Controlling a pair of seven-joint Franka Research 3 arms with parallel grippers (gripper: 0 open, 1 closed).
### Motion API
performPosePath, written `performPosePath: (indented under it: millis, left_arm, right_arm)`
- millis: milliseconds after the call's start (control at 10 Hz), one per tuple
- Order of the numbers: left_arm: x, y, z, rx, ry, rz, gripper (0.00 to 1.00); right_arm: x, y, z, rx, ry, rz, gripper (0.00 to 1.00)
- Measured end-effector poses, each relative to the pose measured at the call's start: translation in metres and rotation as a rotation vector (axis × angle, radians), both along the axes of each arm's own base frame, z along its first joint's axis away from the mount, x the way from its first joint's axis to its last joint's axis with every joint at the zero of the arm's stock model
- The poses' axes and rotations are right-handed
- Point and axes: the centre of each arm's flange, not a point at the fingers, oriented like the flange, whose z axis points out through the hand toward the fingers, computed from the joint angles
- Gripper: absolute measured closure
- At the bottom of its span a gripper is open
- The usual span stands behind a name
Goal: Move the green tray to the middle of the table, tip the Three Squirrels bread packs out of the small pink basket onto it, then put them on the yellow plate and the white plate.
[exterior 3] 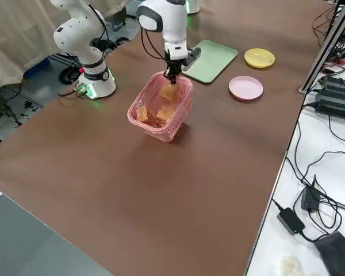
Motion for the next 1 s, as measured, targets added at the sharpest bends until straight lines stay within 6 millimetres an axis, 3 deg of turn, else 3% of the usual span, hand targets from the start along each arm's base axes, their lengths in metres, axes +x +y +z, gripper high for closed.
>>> performPosePath:
  millis: [200, 400, 700, 900, 1000]
  left_arm:
    - [0.0, 0.0, 0.001, -0.002, -0.002, 0.001, 0.0]
    - [0.0, 0.001, 0.001, -0.002, -0.001, 0.002, 0.0]
    - [0.0, 0.002, 0.0, -0.001, 0.0, 0.004, 0.0]
    - [0.0, 0.002, 0.0, -0.001, 0.0, 0.005, 0.0]
    - [0.0, 0.003, -0.001, -0.001, 0.001, 0.006, 0.0]
  right_arm:
    - [0.008, 0.021, 0.034, -0.004, 0.013, -0.024, 0.92]
    - [0.01, 0.075, 0.068, 0.006, -0.009, -0.045, 0.92]
    - [-0.005, 0.169, 0.11, 0.122, -0.05, -0.039, 0.92]
    - [-0.009, 0.205, 0.125, 0.234, -0.054, -0.038, 0.92]
    - [-0.01, 0.224, 0.123, 0.289, -0.064, -0.038, 0.92]
